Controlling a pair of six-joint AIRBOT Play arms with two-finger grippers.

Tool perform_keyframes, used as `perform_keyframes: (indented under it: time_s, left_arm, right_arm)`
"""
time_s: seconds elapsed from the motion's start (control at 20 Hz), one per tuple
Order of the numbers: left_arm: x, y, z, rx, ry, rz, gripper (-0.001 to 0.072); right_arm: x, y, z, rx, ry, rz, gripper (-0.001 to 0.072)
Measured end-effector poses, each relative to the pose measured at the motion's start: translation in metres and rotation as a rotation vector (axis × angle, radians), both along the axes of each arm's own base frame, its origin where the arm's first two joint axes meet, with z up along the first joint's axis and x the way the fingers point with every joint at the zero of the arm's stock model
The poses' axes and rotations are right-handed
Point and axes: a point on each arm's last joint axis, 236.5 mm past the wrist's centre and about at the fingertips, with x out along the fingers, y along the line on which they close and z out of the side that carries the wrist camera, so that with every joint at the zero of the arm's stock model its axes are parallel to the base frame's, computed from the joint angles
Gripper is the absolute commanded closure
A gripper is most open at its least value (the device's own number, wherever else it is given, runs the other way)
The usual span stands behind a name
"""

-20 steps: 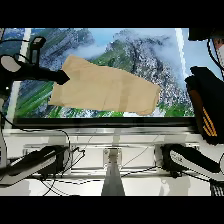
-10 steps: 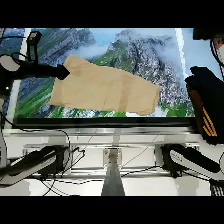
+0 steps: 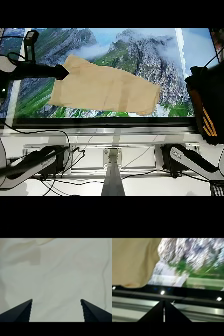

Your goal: Fold the clothes and pants, and hang the long-sleeved shirts on hangers.

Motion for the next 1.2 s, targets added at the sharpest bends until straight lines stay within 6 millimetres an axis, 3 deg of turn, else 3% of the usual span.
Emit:
perform_keyframes:
  time_s: [0.25, 0.3, 0.4, 0.5, 0.75, 1.05, 1.15, 1.2]
  left_arm:
    - [-0.013, 0.005, 0.001, -0.017, 0.049, 0.017, 0.0010]
    - [-0.018, 0.004, 0.000, -0.023, 0.070, 0.017, 0.0010]
    - [-0.025, 0.003, 0.000, -0.029, 0.096, 0.014, 0.0010]
    - [-0.030, 0.003, 0.002, -0.037, 0.110, 0.019, 0.0010]
    - [-0.036, 0.005, 0.006, -0.048, 0.125, 0.038, 0.0010]
    - [-0.038, 0.006, 0.006, -0.049, 0.132, 0.042, 0.0010]
    - [-0.036, 0.007, 0.005, -0.047, 0.128, 0.047, 0.0010]
    - [-0.036, 0.008, 0.005, -0.043, 0.126, 0.048, 0.0010]
  right_arm:
    - [-0.072, 0.068, -0.088, 0.320, 0.223, 0.027, 0.0695]
    - [-0.081, 0.076, -0.101, 0.352, 0.240, 0.009, 0.0609]
    - [-0.095, 0.090, -0.125, 0.401, 0.265, -0.035, 0.0304]
    - [-0.101, 0.096, -0.143, 0.415, 0.260, -0.082, 0.0303]
    - [-0.086, 0.108, -0.170, 0.402, 0.181, -0.147, 0.0301]
    - [-0.056, 0.141, -0.178, 0.427, 0.116, -0.166, 0.0313]
    - [-0.046, 0.144, -0.181, 0.412, 0.092, -0.167, 0.0541]
    - [-0.041, 0.143, -0.183, 0.398, 0.076, -0.167, 0.0596]
